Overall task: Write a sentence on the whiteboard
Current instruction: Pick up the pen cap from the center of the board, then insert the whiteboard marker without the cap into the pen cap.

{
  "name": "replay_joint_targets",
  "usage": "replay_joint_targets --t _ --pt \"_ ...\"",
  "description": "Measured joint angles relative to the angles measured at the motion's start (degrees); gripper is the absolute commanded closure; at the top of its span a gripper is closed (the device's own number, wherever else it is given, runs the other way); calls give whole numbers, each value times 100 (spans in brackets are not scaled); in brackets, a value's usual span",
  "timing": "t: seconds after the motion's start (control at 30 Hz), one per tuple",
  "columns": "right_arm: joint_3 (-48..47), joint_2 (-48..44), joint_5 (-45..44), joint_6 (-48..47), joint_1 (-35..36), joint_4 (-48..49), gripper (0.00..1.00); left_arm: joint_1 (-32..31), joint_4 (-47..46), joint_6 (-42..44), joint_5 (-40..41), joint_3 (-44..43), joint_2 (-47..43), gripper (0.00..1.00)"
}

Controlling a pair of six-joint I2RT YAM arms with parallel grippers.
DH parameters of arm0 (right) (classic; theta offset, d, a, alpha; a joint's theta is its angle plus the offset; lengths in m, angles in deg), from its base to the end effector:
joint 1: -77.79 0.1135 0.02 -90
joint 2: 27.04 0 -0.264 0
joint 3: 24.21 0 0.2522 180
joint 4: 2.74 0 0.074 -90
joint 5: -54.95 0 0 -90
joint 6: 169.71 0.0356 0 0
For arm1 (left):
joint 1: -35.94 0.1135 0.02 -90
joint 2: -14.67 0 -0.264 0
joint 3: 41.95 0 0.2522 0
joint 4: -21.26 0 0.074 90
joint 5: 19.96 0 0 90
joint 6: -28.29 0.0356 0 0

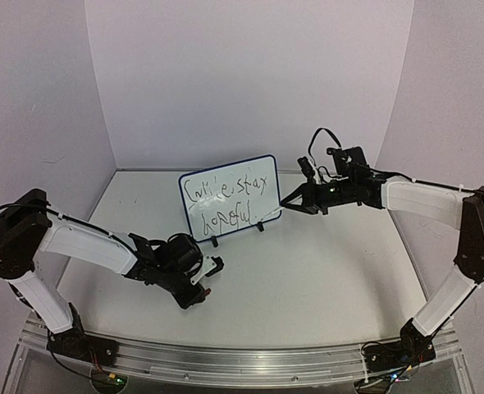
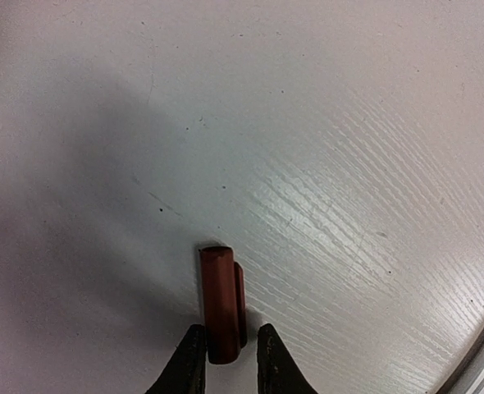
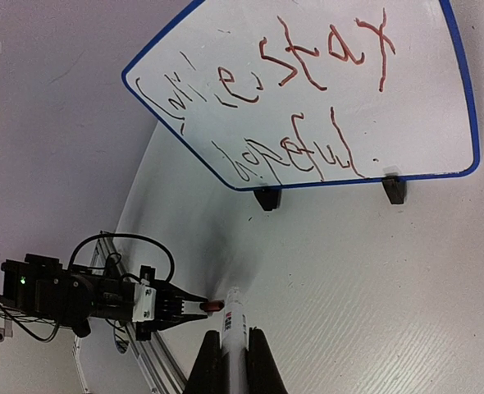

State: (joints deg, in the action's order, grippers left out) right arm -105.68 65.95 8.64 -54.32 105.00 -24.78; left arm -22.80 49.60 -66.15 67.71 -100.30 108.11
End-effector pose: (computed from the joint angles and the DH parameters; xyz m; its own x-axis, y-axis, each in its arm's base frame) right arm 0.3125 0.1883 0.2716 -0.8054 -0.0655 -0.5891 -0.5504 0.4516 0.7023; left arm 0.1499 -0.2497 0.1340 -0.5296 0.7233 -0.4431 0.8250 0.5606 -0.0709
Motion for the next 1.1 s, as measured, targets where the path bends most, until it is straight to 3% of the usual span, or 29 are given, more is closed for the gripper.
replay_joint_targets --t 0.17,0.37,0.7,0.9,1.1 --pt "4 0 -27 1 0 0 100 -58 47 -4 93 -72 65 83" --pt "37 0 -38 1 0 -7 100 -60 39 -13 101 -124 86 99" --pt "162 0 225 95 0 -6 100 -84 -107 9 92 -25 -159 100" --pt "221 7 889 257 23 -10 100 -86 -659 58 -121 153 -924 100" --pt "221 177 1612 417 272 -6 100 -86 -1186 105 -511 161 -1090 100"
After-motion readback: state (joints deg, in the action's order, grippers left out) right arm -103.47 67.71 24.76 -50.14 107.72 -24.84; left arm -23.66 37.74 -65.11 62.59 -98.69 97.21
